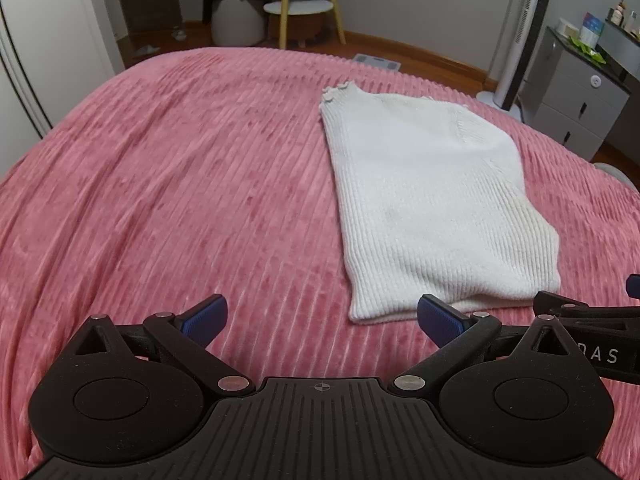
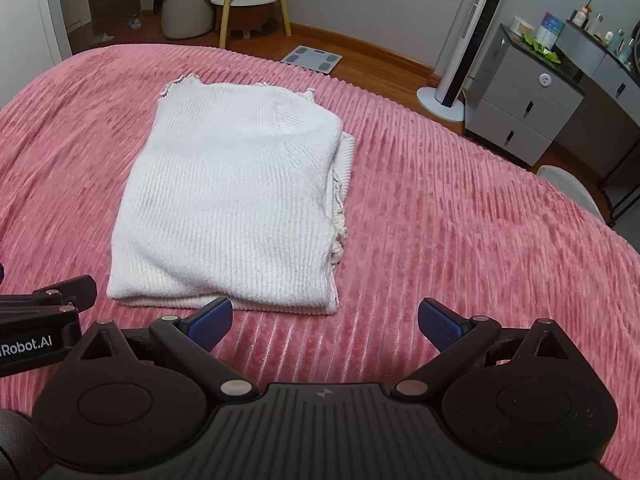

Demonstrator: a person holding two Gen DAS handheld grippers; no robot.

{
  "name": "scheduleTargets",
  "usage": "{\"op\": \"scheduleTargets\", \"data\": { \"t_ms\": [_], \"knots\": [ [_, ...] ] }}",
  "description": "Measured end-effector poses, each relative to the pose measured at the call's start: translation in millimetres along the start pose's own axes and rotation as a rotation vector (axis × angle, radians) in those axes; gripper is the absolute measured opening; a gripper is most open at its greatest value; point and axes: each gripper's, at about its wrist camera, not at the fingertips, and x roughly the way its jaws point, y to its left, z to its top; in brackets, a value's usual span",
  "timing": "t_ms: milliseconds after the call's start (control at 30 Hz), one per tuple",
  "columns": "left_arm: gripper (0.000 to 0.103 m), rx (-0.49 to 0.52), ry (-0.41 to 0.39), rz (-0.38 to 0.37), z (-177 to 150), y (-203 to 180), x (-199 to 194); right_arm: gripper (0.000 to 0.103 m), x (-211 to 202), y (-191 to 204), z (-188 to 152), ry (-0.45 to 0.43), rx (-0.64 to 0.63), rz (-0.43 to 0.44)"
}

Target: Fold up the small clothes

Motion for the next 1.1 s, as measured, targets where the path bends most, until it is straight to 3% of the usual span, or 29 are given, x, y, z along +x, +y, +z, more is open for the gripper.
{"op": "scheduleTargets", "data": {
  "t_ms": [1100],
  "knots": [
    [0.103,0.010,-0.005,0.008,-3.3,-0.2,-4.5,0.099,-6.3,-1.2,-0.4,-0.014,-0.003,-0.009]
  ]
}}
